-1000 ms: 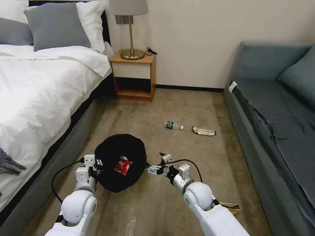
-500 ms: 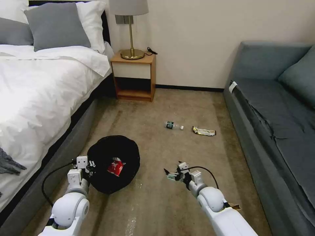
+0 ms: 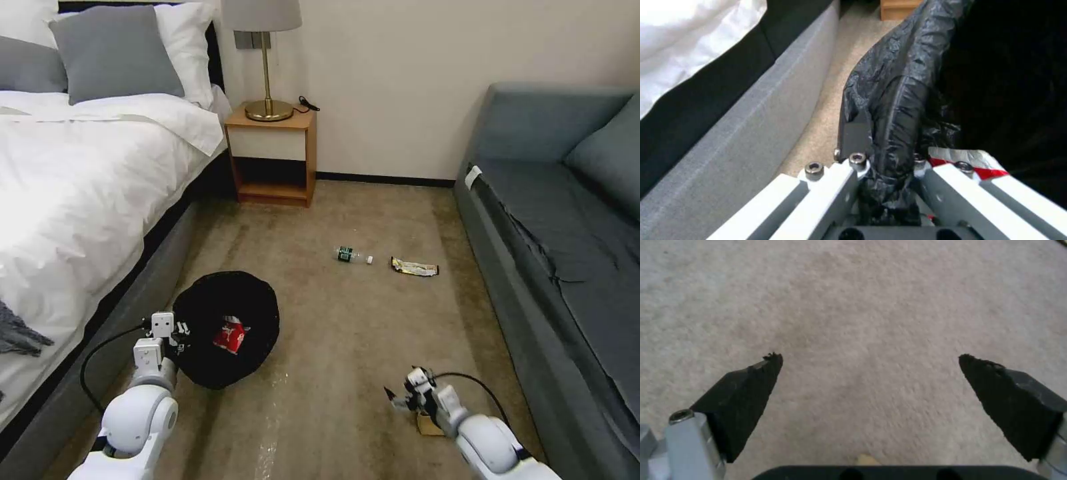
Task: Pick up the trash bin, then pick up the garbage on the floor and place it into the trash bin.
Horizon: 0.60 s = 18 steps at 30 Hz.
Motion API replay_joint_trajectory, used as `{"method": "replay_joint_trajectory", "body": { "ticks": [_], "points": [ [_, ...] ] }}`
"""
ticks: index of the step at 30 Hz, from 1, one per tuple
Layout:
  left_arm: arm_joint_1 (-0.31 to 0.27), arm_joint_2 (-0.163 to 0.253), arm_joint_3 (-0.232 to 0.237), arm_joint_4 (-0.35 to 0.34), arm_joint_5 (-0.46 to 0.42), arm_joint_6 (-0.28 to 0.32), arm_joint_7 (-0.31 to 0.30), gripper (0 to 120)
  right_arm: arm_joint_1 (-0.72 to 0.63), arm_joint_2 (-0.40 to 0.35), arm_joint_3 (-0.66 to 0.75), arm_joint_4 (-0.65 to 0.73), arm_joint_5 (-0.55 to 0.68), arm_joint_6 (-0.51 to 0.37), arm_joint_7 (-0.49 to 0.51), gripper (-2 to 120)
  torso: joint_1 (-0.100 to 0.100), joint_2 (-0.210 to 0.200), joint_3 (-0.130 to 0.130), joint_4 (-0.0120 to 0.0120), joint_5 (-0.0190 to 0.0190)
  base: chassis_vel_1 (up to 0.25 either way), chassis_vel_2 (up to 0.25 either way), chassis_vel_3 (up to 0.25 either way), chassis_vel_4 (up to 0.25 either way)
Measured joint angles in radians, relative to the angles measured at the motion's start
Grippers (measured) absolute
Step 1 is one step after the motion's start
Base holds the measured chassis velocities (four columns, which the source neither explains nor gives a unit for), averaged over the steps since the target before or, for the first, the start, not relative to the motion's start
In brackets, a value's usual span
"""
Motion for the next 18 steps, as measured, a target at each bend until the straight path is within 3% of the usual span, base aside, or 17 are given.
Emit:
{"method": "replay_joint_trajectory", "body": {
  "ticks": [18],
  "points": [
    [0.003,0.014,-0.013,-0.016,-0.02,0.007,0.004,0,-0.171,-0.047,0.109,0.068,-0.034,0.02,-0.047,100,0.0,0.0,0.0,0.0001,-0.0001,0.0,0.0,0.0,0.0]
  ]
}}
